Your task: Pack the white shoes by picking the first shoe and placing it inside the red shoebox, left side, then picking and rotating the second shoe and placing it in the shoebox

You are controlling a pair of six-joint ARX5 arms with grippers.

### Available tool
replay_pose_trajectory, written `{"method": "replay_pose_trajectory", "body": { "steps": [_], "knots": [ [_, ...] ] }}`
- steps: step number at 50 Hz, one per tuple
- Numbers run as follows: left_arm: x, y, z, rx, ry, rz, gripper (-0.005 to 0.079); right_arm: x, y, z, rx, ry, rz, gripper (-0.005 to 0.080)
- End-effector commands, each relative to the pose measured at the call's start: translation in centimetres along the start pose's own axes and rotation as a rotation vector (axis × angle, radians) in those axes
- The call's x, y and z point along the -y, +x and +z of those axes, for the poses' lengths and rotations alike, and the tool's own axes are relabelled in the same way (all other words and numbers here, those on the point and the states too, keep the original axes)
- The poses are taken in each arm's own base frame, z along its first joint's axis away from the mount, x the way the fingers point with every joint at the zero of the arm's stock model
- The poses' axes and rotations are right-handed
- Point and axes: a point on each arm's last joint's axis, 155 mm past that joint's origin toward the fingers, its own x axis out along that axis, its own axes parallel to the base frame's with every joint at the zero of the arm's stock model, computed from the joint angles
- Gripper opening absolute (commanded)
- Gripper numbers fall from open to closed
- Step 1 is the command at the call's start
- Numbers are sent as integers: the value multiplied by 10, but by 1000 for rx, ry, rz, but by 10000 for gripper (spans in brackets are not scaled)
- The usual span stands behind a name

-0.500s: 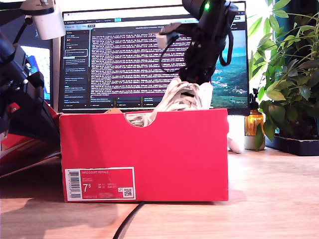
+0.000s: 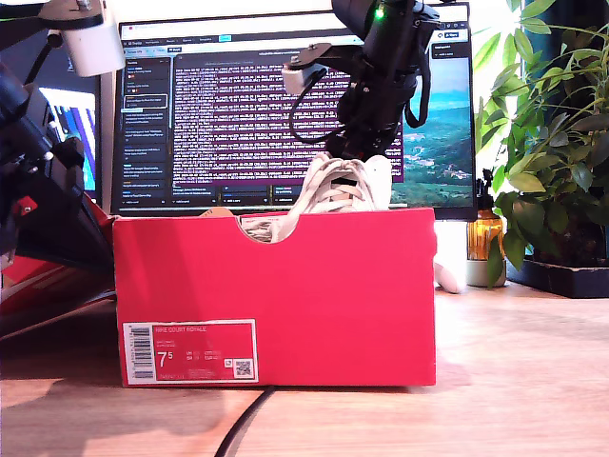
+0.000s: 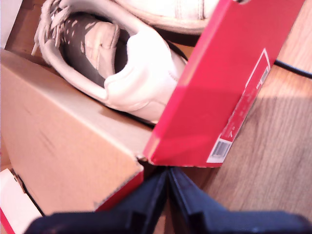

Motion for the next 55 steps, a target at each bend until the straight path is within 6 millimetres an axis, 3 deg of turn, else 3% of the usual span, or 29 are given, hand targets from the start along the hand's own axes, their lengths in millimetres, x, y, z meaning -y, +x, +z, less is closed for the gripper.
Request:
{"method": "replay_pose_trajectory", "body": {
  "steps": [1, 21, 24, 29, 42, 55],
  "knots": [
    [-3, 0, 5, 16, -4, 8, -11, -17, 8, 5, -6, -27, 27, 357],
    [-3, 0, 5, 16, -4, 8, -11, 21, -2, -1, -96, 15, -181, 352],
    [-3, 0, 5, 16, -4, 8, -11, 25, -5, -4, -129, 18, -215, 263],
    [-3, 0, 5, 15, -4, 7, -11, 28, -12, -6, -160, 56, -261, -24],
    [-3, 0, 5, 16, -4, 8, -11, 21, -27, 5, -91, 273, -230, -12],
    [-3, 0, 5, 16, -4, 8, -11, 12, -56, 22, 14, 349, -124, -12]
  ]
}}
